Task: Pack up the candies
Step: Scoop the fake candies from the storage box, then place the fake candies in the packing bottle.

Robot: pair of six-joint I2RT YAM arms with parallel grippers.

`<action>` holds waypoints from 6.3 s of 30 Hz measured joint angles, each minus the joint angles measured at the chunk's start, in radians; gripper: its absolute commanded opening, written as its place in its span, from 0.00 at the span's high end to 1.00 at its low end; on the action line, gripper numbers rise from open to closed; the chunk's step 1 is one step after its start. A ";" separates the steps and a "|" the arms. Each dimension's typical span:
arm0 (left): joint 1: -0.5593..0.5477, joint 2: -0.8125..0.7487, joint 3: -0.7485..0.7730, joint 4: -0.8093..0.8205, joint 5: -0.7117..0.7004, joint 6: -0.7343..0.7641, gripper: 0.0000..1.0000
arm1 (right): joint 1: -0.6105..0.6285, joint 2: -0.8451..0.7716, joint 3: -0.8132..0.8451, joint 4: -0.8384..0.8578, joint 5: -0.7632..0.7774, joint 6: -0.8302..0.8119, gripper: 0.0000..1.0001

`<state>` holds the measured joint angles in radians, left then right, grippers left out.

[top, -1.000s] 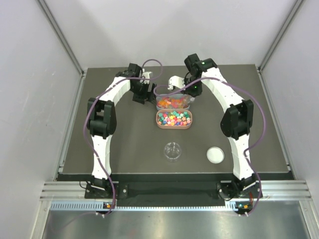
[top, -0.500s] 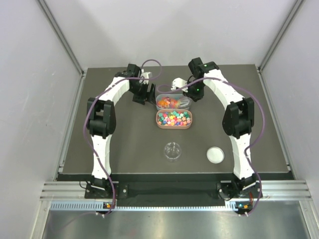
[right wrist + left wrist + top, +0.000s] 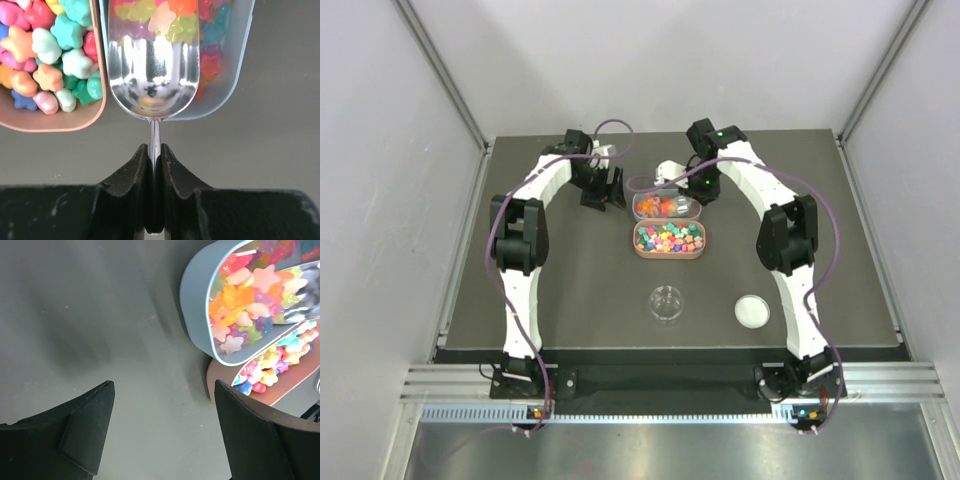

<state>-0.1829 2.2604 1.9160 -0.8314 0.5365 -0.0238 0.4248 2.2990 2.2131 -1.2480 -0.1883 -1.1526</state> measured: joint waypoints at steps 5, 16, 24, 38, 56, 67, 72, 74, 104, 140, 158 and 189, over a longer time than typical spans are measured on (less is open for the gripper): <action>-0.003 0.001 0.000 0.000 0.020 0.000 0.16 | 0.014 0.029 0.031 0.003 0.002 0.022 1.00; -0.003 0.032 0.000 0.001 0.056 -0.003 0.18 | 0.016 0.059 0.004 0.040 -0.006 0.125 1.00; -0.003 0.084 0.049 0.012 0.106 -0.027 0.36 | 0.018 0.061 0.001 0.068 -0.011 0.169 1.00; 0.003 0.198 0.339 0.073 0.132 -0.010 1.00 | 0.018 0.061 -0.006 0.078 -0.006 0.169 1.00; -0.017 0.331 0.376 0.129 0.113 -0.004 1.00 | 0.028 0.070 0.007 0.081 0.014 0.194 1.00; -0.050 0.307 0.316 0.177 0.126 -0.004 1.00 | 0.055 0.105 0.053 0.092 0.029 0.243 1.00; -0.051 0.301 0.305 0.187 0.125 -0.003 1.00 | 0.059 0.106 0.034 0.113 0.010 0.267 1.00; -0.051 0.301 0.304 0.188 0.125 -0.003 1.00 | 0.059 0.105 0.012 0.129 -0.002 0.276 1.00; -0.017 0.274 0.275 0.130 0.128 0.055 1.00 | 0.029 0.033 -0.216 0.386 -0.151 0.343 1.00; 0.027 0.234 0.274 0.052 0.071 0.144 0.90 | 0.010 -0.122 -0.452 0.561 -0.196 0.341 1.00; 0.068 0.136 0.223 -0.014 -0.040 0.243 0.91 | -0.021 -0.264 -0.640 0.741 -0.328 0.433 1.00; 0.061 -0.061 0.088 -0.061 -0.231 0.306 0.96 | -0.111 -0.913 -1.088 0.725 -0.494 0.448 1.00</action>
<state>-0.1223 2.1994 2.0041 -0.8925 0.3058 0.2825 0.3138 1.3857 1.1255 -0.5232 -0.6827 -0.7044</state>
